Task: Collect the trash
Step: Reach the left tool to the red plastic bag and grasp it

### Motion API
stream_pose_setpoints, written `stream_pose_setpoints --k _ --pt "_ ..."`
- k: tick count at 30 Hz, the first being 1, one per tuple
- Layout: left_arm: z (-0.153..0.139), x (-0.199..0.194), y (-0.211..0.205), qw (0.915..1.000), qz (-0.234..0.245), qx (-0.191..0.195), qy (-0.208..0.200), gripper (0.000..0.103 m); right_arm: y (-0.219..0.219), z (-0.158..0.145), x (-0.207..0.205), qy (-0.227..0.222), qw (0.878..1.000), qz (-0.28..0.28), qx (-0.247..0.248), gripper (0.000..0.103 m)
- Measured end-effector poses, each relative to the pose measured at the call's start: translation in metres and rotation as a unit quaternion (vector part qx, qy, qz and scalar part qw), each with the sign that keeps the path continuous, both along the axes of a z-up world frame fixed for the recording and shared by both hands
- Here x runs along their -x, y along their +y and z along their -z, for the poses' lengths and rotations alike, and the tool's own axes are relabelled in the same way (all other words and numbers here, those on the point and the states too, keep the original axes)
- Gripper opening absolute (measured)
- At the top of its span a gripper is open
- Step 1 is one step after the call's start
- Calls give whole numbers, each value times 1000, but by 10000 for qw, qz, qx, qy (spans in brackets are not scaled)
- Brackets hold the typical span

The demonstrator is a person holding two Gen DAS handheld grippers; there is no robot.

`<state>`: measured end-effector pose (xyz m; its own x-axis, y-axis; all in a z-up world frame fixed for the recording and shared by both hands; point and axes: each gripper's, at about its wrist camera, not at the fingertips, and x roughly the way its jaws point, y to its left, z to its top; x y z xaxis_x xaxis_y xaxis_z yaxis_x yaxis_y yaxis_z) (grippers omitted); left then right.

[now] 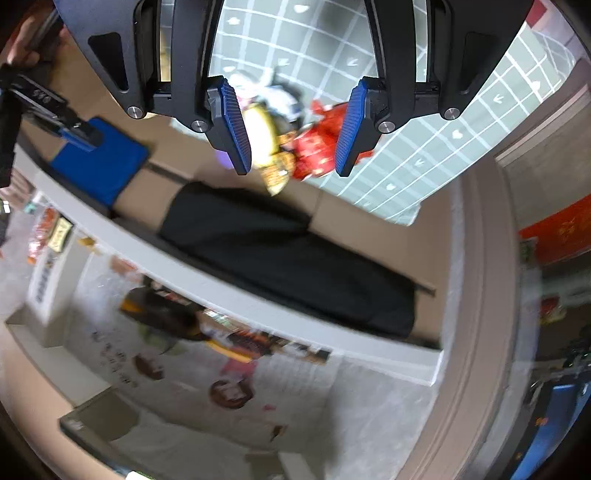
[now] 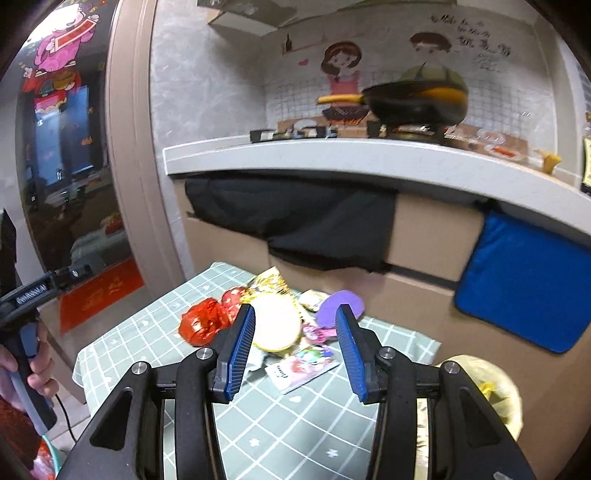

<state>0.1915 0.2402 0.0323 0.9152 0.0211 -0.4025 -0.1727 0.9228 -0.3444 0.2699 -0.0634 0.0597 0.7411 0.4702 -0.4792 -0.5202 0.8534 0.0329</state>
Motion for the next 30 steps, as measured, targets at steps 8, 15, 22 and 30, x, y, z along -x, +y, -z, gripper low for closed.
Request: stream_pose_setpoints --k 8,15,22,30 --pt "69 -66 37 9964 305 298 727 48 25 32 -43 324 9994 -48 104 43" --pt "137 -143 55 9854 33 905 1443 48 33 67 -71 679 9973 -48 259 43" --pt "176 -174 58 9739 -318 1077 1971 60 26 93 -88 839 9953 -36 477 43" --pt "165 -138 36 9708 -110 1176 2089 47 23 129 -117 1377 9898 -146 325 43"
